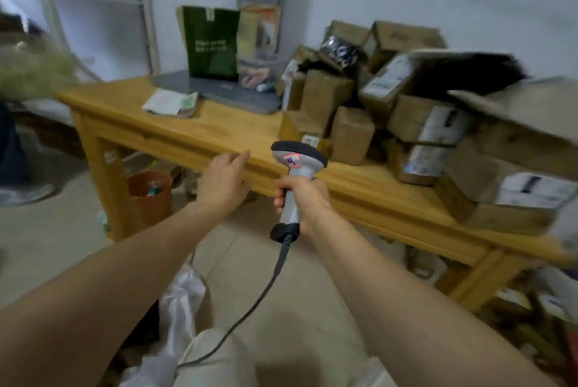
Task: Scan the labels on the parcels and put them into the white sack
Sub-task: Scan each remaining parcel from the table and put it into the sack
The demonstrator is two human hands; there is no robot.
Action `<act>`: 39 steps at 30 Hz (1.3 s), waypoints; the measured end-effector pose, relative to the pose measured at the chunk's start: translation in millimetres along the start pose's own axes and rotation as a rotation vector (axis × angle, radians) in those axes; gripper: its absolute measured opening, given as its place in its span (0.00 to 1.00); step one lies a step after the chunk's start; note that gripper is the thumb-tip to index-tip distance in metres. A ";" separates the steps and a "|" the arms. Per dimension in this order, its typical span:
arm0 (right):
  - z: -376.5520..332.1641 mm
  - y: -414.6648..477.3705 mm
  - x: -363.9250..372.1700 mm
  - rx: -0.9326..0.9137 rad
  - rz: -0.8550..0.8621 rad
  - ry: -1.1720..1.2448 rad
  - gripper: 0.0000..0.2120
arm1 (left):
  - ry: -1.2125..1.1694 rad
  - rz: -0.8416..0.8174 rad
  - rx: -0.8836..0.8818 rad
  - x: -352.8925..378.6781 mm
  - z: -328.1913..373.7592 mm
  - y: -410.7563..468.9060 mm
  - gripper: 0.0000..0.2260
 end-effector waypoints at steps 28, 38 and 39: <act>-214.2 -21.1 -280.5 -0.409 0.231 0.360 0.04 | 0.002 0.139 0.389 -5.8 420.9 219.0 0.07; -209.4 -22.8 -287.4 -0.455 0.237 0.334 0.03 | -0.740 0.346 -0.024 -73.1 345.7 237.8 0.08; -208.3 -25.4 -286.3 -0.463 0.235 0.334 0.04 | -0.712 0.390 0.002 -81.8 335.8 228.9 0.08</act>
Point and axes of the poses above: each hand's wrist, its own y-axis towards the middle knuckle, its own x-axis out of the palm, z = x × y, the point moved 10 cm from there along y, towards the middle knuckle, and after that the axes turned 11 degrees about z, right-handed, at the moved point
